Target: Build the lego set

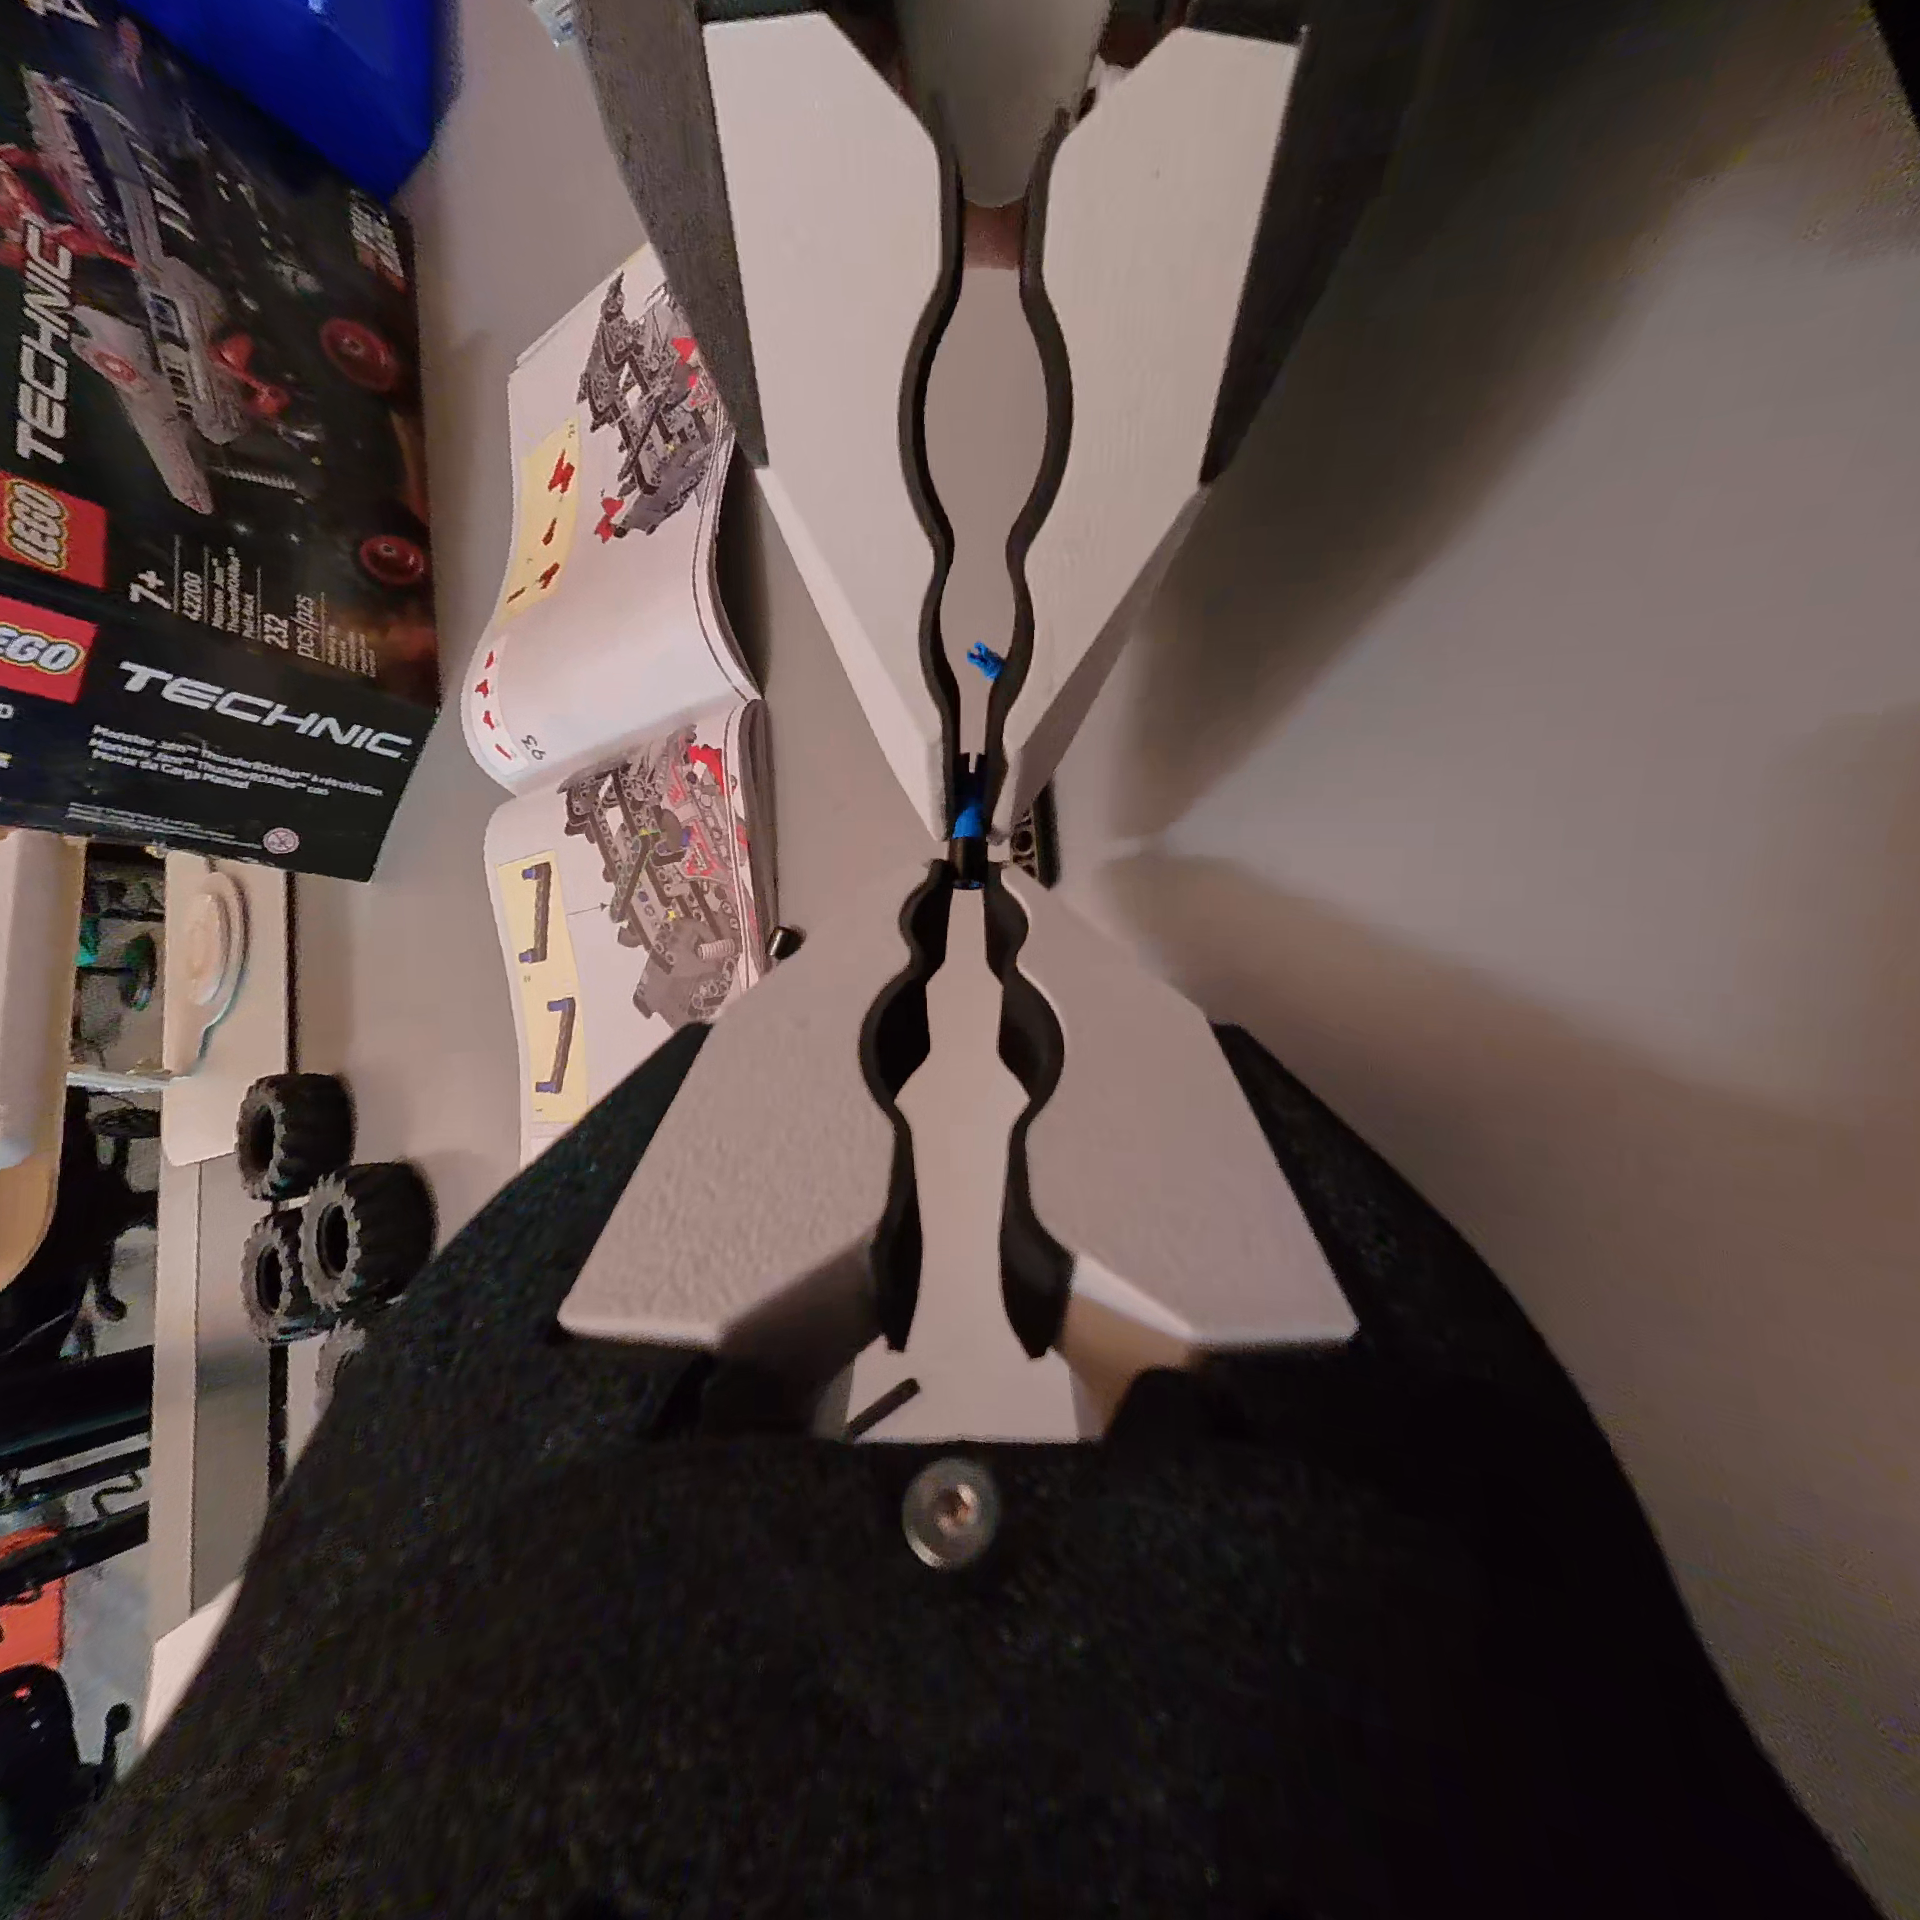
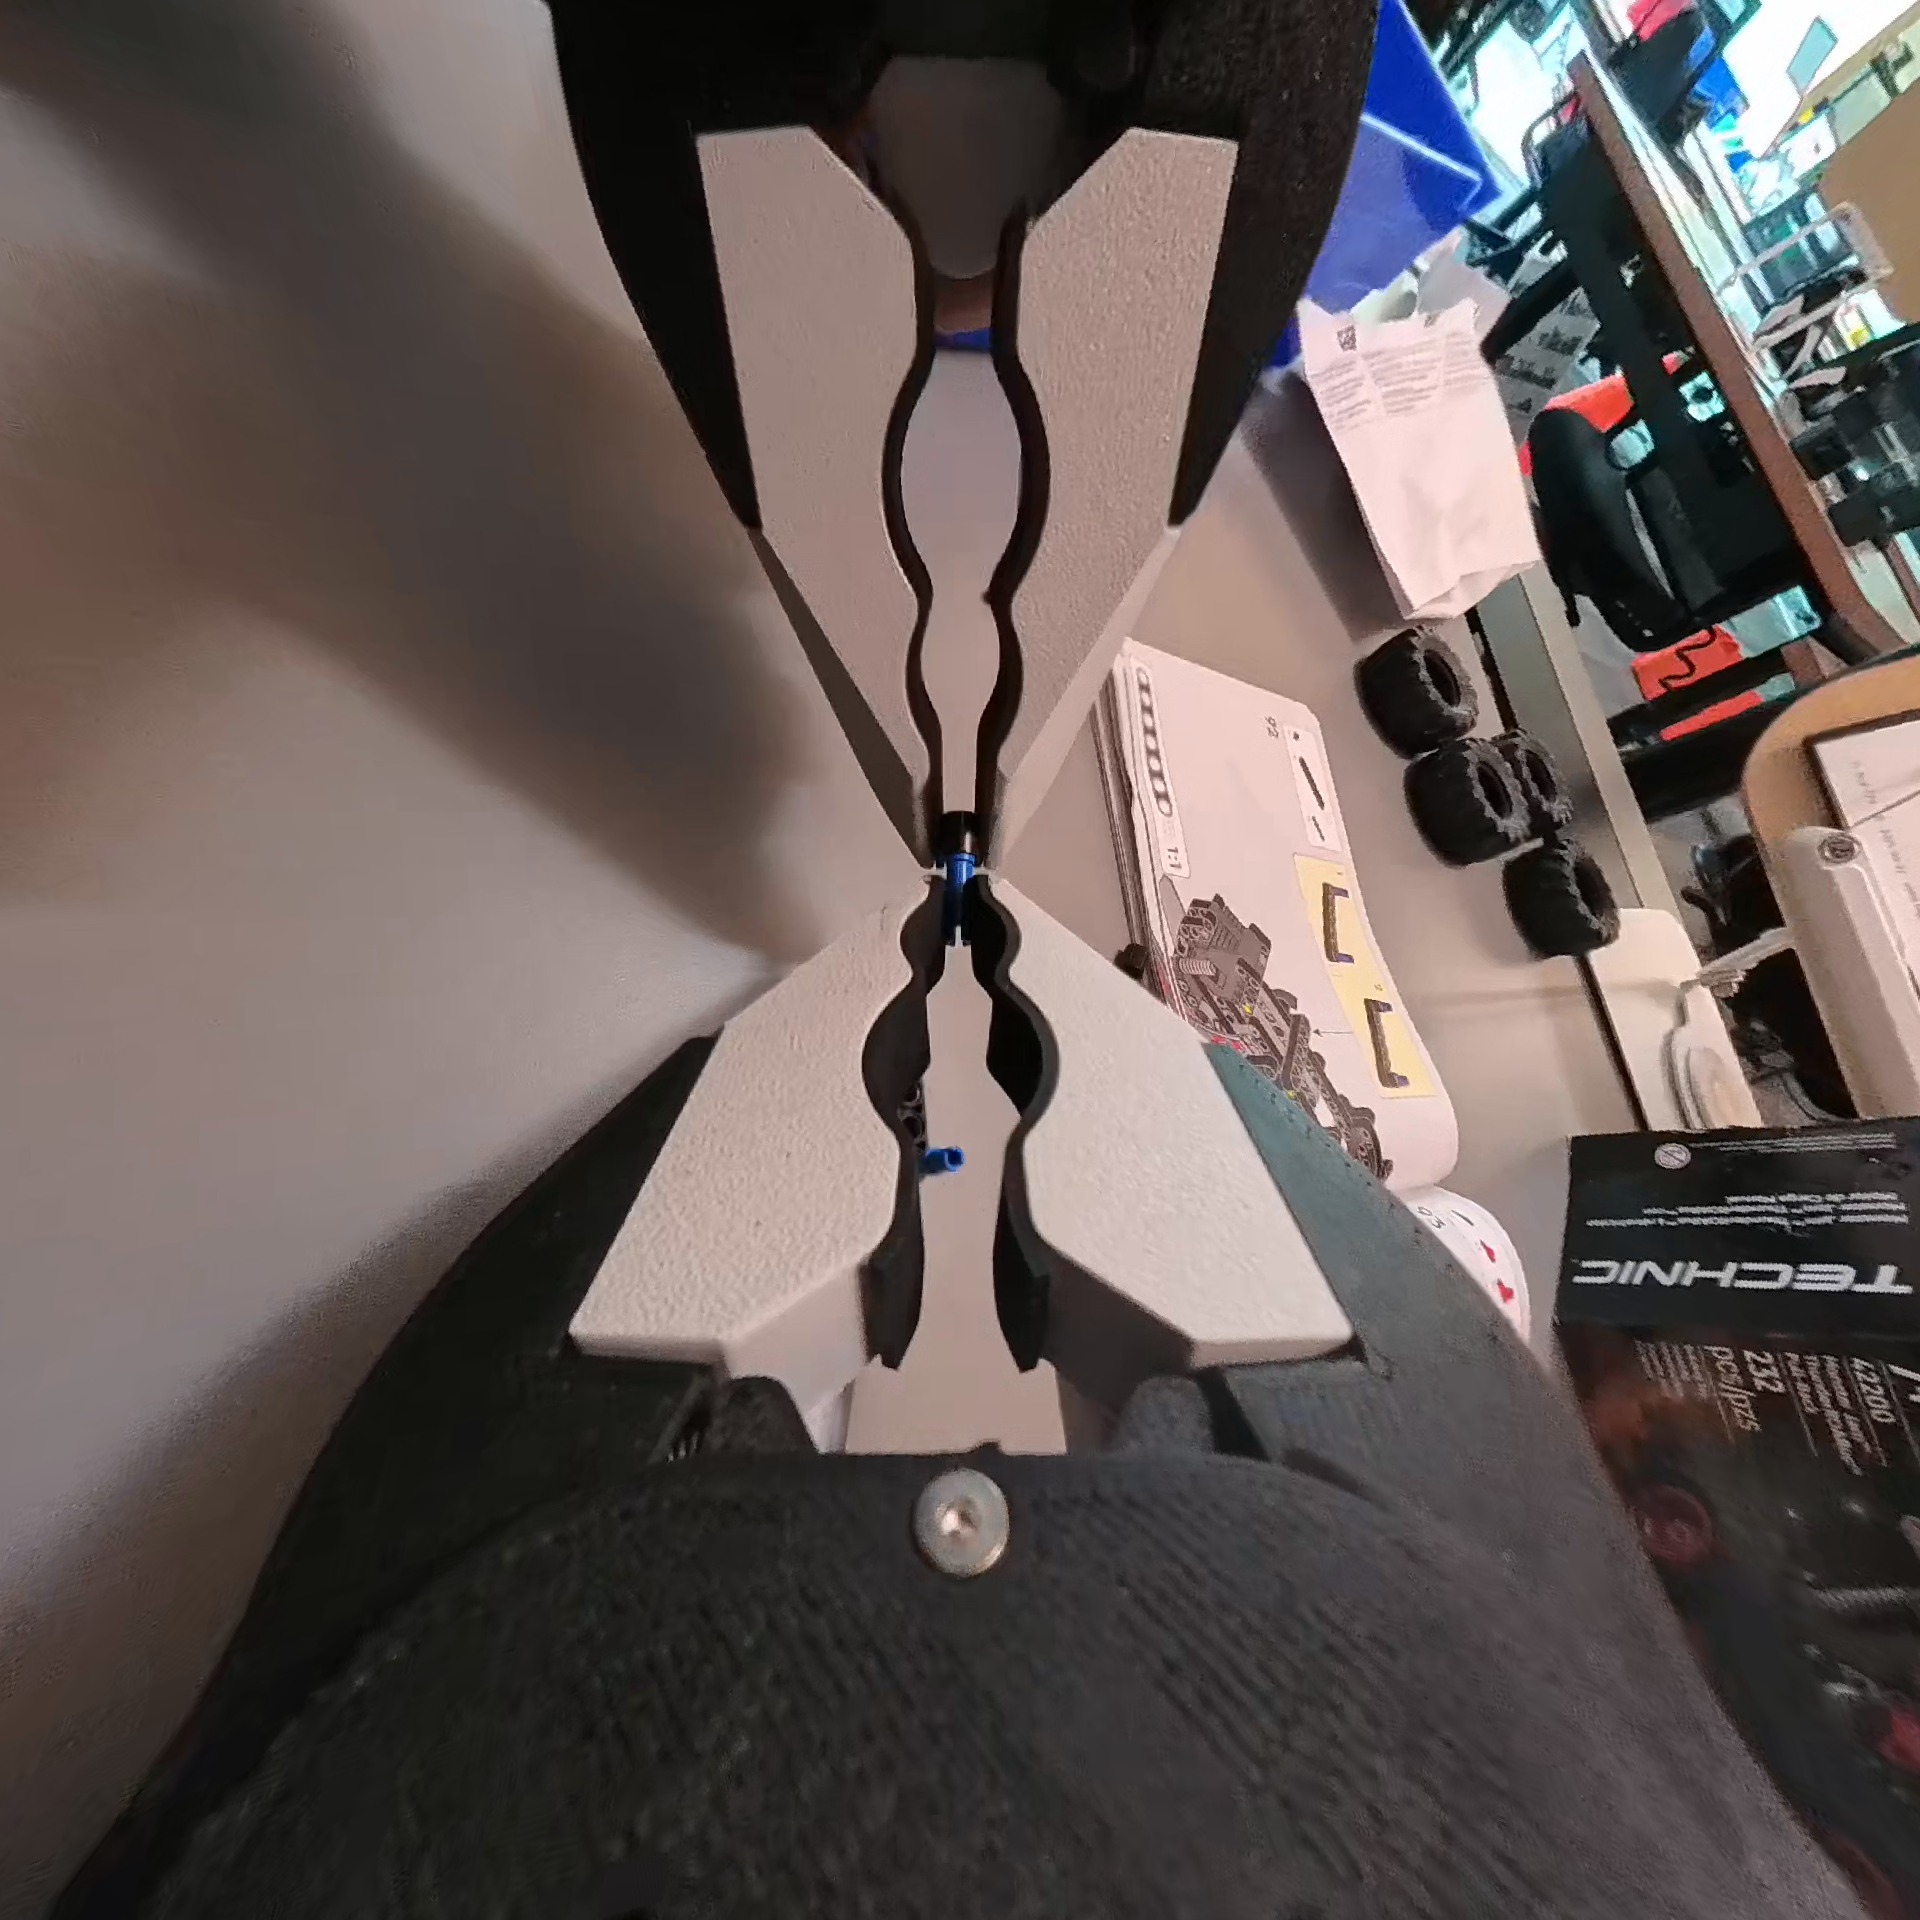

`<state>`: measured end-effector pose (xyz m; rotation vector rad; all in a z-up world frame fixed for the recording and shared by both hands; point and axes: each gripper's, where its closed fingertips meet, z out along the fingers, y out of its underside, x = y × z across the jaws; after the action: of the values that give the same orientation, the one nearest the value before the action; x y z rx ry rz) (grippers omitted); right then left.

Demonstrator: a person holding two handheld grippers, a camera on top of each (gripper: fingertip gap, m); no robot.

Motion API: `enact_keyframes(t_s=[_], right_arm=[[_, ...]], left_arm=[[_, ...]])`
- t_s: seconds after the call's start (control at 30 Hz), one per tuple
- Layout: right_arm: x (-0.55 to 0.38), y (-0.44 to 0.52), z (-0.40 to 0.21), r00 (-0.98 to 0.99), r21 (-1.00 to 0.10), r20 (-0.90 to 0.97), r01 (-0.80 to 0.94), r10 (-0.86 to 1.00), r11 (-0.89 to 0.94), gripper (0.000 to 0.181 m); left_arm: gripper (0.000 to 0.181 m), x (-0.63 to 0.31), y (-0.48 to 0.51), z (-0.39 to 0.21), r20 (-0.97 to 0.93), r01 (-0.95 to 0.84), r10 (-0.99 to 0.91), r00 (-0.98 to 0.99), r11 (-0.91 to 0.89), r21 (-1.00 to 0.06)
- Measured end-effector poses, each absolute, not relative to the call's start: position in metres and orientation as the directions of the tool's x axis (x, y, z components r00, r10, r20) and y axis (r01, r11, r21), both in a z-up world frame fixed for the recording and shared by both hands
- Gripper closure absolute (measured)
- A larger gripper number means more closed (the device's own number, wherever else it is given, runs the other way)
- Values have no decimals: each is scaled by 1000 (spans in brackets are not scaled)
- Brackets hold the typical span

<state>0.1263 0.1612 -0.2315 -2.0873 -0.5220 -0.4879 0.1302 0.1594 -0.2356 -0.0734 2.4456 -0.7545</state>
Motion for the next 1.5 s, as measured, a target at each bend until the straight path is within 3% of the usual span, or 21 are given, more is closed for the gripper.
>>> enact_keyframes(t_s=[0.03, 0.27, 0.3, 0.33, 0.4, 0.43, 0.53, 0.73, 0.8, 0.87, 0.93, 1.0, 1.07, 1.13, 1.2, 1.27, 1.37, 1.43, 1.5], right_arm=[[127, 161, -233, 831, -671, 528, 535, 177, -513, 178], [128, 153, -233, 794, -603, 576, 572, 193, -555, 178], [154, 133, -244, 750, -464, 636, 559, 181, -687, 178], [173, 111, -251, 745, -407, 646, 520, 166, -751, 178], [162, 112, -233, 870, -676, 485, 435, 85, -595, 179], [167, 112, -222, 861, -696, 507, 438, 43, -569, 179], [173, 119, -212, 833, -684, 553, 459, 7, -567, 178], [167, 131, -223, 823, -673, 567, 471, 11, -570, 178], [168, 135, -222, 850, -711, 527, 432, -14, -555, 178], [167, 136, -225, 876, -726, 482, 393, -10, -564, 178], [165, 138, -227, 922, -755, 386, 303, -22, -582, 179], [156, 143, -224, 967, -802, 253, 194, -27, -565, 178], [146, 150, -216, 991, -845, 133, 101, -23, -526, 178], [138, 153, -213, 999, -861, 34, 25, -9, -508, 178], [130, 155, -210, 1000, -871, -15, -2, 24, -491, 178], [130, 155, -210, 999, -870, -34, -28, 3, -493, 178], [134, 155, -204, 1000, -888, 2, -2, -7, -460, 176], [133, 153, -197, 997, -907, 75, 76, 20, -413, 161], [134, 152, -187, 990, -932, 139, 140, 29, -335, 161]], left_arm=[[177, 130, 159, -237, -494, 95, -226, -840, 834, -543], [177, 129, 165, -239, -366, -27, -336, -868, 767, -641], [177, 135, 189, -243, -390, -78, -367, -845, 805, -588], [177, 134, 204, -244, -348, -132, -407, -845, 788, -602], [177, 142, 209, -237, -331, -152, -453, -828, 749, -644], [177, 147, 207, -237, -402, -103, -414, -816, 789, -605], [177, 160, 198, -255, -478, -104, -391, -786, 847, -521], [175, 166, 189, -276, -352, -208, -522, -777, 740, -640], [161, 166, 190, -274, -322, -231, -552, -770, 710, -665], [149, 165, 191, -262, -330, -212, -570, -753, 685, -697], [149, 159, 181, -242, -408, -99, -534, -741, 687, -720], [149, 149, 164, -219, -594, 121, -419, -687, 740, -662], [152, 144, 152, -206, -782, 288, -274, -560, 821, -493], [149, 142, 147, -204, -871, 352, -148, -469, 873, -338], [167, 142, 145, -210, -886, 351, -88, -456, 897, -269], [172, 145, 147, -212, -898, 342, -66, -435, 910, -232], [178, 149, 149, -208, -872, 311, -173, -459, 887, -340], [179, 154, 155, -204, -785, 238, -338, -518, 825, -513], [180, 152, 153, -198, -609, 166, -509, -609, 668, -725]])
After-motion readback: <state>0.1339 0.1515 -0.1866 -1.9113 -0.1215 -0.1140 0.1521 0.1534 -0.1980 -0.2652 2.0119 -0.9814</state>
